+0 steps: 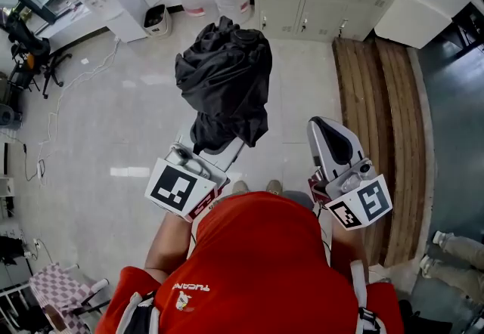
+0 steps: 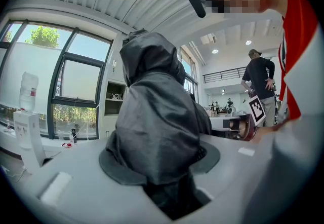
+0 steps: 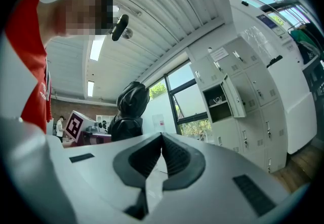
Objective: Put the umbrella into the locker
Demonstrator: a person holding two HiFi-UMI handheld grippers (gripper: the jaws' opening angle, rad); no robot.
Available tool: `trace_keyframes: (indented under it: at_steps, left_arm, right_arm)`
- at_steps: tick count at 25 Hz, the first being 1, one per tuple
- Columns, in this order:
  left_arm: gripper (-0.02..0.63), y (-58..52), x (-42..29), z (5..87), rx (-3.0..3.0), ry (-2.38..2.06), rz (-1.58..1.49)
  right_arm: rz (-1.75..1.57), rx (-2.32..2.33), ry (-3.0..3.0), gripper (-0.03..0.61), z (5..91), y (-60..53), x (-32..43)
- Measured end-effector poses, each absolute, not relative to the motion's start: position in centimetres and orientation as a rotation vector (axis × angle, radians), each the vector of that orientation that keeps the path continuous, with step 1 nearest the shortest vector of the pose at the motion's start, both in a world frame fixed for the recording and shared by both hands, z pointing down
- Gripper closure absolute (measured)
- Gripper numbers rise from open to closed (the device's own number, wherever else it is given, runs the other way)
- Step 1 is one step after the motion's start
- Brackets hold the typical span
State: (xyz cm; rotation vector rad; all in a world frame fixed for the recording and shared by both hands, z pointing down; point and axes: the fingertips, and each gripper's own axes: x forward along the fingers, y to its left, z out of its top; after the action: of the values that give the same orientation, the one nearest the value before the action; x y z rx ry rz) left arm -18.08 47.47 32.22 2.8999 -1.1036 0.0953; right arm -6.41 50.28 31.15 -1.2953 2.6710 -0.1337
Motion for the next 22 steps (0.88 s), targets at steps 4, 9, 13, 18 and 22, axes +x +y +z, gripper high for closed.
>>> trace_keyframes:
  at_steps: [4,9,13,18,22]
  left_arm:
    - [0.42,45.7,-15.5,32.0,2.892,-1.116,0.088]
    - [0.42,43.5,-11.8,31.8,2.887,-1.123,0.087]
    - [0.42,40.2,-8.9,32.0,2.871,-1.133,0.086]
    - [0.42,40.5,-8.4,30.9,2.857,-1.141,0.075]
    - [0.42,40.4,-8.3,30.9,2.862,-1.149,0.074]
  right_arm:
    - [-0.099,-1.291,2.675,0.575,30.9,48.7,-3.8]
    - [-0.048,-1.296,2.669,0.575,30.1,46.0,-0.4]
    - [-0.005,-1.299,2.672,0.576,29.3,42.2,2.3]
    - [0.062,-1.291,2.68,0.575,27.1,42.1,2.5]
    - [0.067,-1.289,2.682,0.575,27.5,41.9,2.4]
